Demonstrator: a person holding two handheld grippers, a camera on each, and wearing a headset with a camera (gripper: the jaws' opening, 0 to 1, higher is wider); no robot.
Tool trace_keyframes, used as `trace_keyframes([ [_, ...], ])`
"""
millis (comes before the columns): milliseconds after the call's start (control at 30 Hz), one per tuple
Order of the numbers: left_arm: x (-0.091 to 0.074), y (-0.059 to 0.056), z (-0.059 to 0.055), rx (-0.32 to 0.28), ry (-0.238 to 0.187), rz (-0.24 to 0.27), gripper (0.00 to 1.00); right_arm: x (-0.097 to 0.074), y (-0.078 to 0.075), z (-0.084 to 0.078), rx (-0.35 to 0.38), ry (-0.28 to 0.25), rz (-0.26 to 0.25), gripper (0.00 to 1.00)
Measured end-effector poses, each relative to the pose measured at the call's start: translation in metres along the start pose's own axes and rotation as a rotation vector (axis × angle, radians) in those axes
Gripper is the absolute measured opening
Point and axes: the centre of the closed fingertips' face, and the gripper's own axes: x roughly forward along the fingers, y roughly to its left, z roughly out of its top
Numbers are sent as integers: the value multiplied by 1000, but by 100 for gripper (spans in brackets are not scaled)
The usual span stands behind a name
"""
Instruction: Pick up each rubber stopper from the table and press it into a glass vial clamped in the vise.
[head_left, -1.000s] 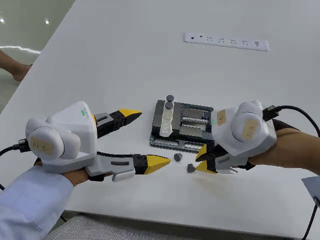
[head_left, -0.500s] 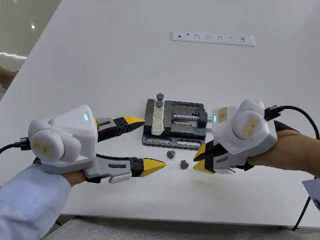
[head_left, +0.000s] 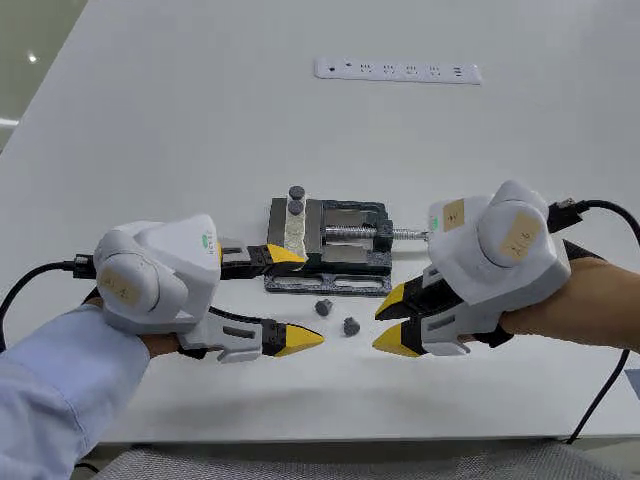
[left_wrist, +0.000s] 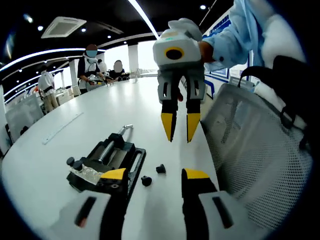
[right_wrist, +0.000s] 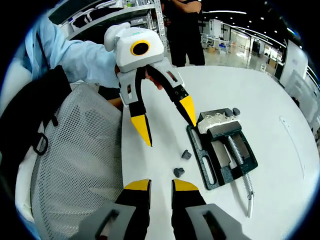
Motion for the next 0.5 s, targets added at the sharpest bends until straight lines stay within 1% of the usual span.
trace_keyframes([
  [67,5,-1,-3,48,27,-28,36,-2,1,-1,3,-3,-1,13],
  [100,7,-1,-2,56,28,-40,36,-2,1,-2,5,-3,-3,13],
  [133,10,-2,-4,70,38,-58,35,-2,1,-2,9,-3,-4,13],
  [200,14,-2,-6,92,56,-76,35,-2,1,-3,14,1,-4,13],
  [233,17,-3,-9,110,69,-95,34,-2,1,-4,16,3,-4,13],
  [300,21,-4,-11,128,84,-115,32,-3,0,-5,20,3,-6,13],
  [433,28,-3,-10,153,88,-144,31,-4,-1,-5,29,0,-8,12],
  [500,31,-3,-10,171,97,-159,29,-3,0,-5,30,0,-5,12],
])
